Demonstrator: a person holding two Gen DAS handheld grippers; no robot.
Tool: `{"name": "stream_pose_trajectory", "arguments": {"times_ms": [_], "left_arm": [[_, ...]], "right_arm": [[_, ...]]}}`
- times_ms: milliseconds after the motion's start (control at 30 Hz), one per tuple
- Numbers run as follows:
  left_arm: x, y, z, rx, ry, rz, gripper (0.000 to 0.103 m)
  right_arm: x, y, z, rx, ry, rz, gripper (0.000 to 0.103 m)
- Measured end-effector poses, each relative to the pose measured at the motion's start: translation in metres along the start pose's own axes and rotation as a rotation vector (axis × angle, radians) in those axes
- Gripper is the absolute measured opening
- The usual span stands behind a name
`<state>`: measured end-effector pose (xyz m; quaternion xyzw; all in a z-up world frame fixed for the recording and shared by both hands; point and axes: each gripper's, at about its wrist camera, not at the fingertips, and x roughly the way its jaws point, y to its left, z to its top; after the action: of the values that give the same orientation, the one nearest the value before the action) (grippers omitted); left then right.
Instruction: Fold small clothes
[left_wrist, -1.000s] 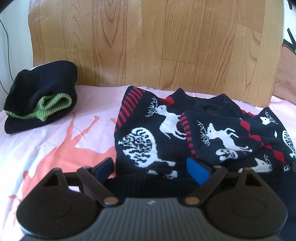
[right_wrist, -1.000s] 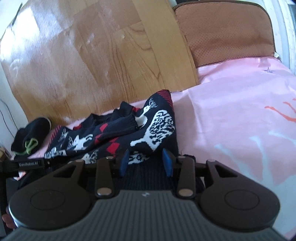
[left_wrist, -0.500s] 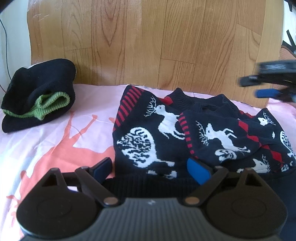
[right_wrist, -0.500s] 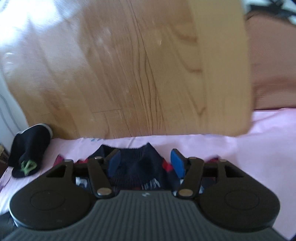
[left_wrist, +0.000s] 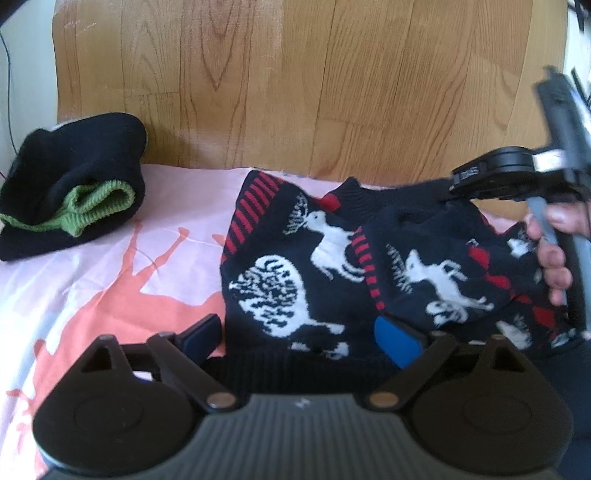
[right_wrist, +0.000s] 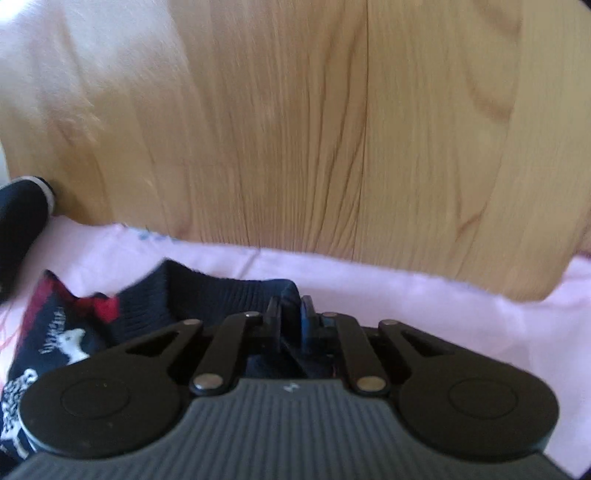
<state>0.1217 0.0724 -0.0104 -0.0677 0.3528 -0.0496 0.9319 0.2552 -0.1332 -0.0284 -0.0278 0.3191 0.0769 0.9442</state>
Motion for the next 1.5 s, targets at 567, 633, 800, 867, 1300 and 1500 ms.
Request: {"name": "stream_pose_trajectory", "arguments": {"times_ms": [567,633,800,867,1300,1500], "left_arm": [[-0.136,0.087,-0.019,-0.224,-0.199,-0.278,0.1],[-0.147,0.093,-0.027,-0.221,-0.179,-0.285,0.103],[-0.158,0.104,-0.048,-0.251,-0.123,-0.328,0.103],[-0.151,0.103,-0.055,-0.253,-0.092,-0.301,0.103],[-0.115,0.094,-0.056,-0.222,-0.012,-0.175,0.101],[-0.089,0.072,-0.052,-0.174,0.109,-0.194,0.028]], "right_arm": [[-0.244,0.043,-0.144,-0.308,-0.397,0.12,0.011],[-0.259,0.045,-0.171,-0.32,-0.403,0.12,0.011],[-0.272,0.045,-0.227,-0.279,-0.38,0.118,0.012],[-0.271,0.044,-0.243,-0.218,-0.367,0.126,0.012],[-0.325,-0.003,-0.245,0.102,-0.461,0.233,0.045],[-0.262,-0.054,-0.201,0.433,-0.299,0.249,0.055]]}}
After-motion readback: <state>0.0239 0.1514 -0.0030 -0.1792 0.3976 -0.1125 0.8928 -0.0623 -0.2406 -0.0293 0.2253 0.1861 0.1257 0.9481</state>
